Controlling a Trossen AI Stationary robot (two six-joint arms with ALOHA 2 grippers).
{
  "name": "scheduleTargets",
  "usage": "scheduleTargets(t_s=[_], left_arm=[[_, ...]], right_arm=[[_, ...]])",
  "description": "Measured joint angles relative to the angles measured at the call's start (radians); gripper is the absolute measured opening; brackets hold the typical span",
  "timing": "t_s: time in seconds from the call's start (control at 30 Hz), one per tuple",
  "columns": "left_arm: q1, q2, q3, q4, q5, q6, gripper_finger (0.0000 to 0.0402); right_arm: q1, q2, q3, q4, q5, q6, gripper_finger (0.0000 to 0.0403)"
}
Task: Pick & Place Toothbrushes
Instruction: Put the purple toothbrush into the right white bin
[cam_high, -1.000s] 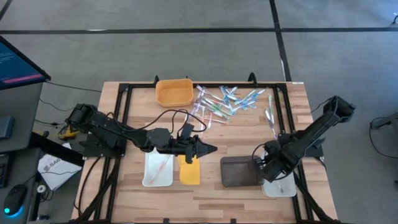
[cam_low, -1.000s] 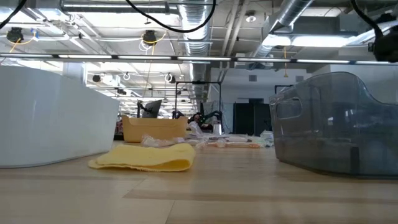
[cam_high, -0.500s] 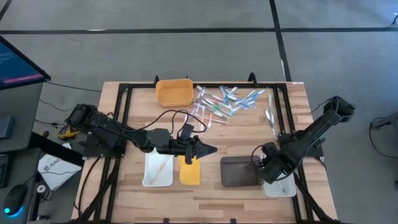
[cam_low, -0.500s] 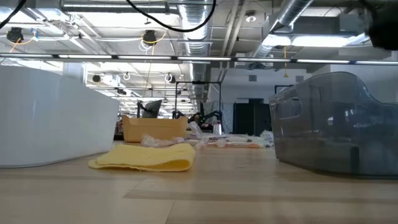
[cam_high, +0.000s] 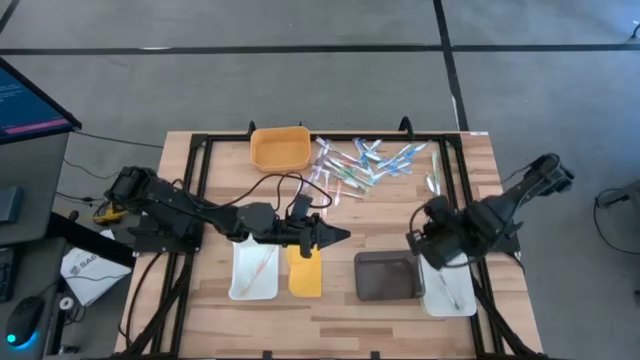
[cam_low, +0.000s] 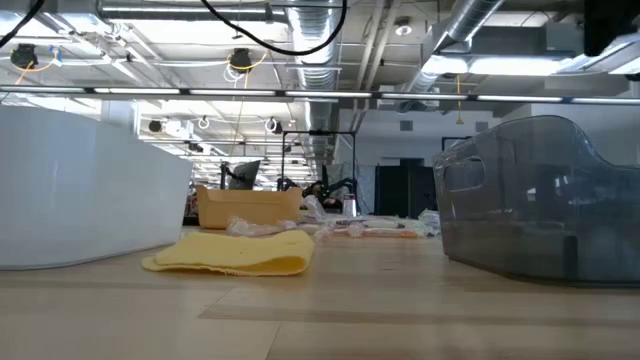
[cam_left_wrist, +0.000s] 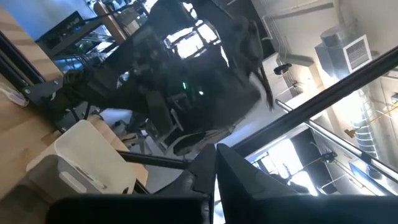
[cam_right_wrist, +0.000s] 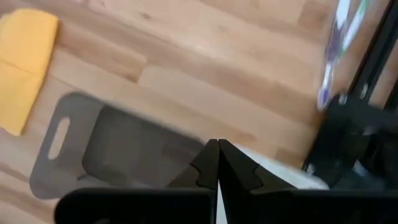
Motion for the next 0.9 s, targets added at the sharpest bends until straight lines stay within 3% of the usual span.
scheduleTargets(t_s=[0.27,0.63,0.9], left_arm=[[0.006,0.000,0.000,0.000,0.000,0.004,0.0008],[0.051,0.000,0.000,0.000,-0.010,0.006,0.0008],[0.109,0.000,0.000,0.003,-0.079,-0.023,0.0008]], right_arm=[[-0.249,-0.006,0.000,-0.004,0.000,-0.306,0.0000],[-0.651,-0.006,0.000,0.188,-0.016,-0.887,0.0000],[-0.860,0.003,0.000,0.226,-0.057,-1.182,0.0000]])
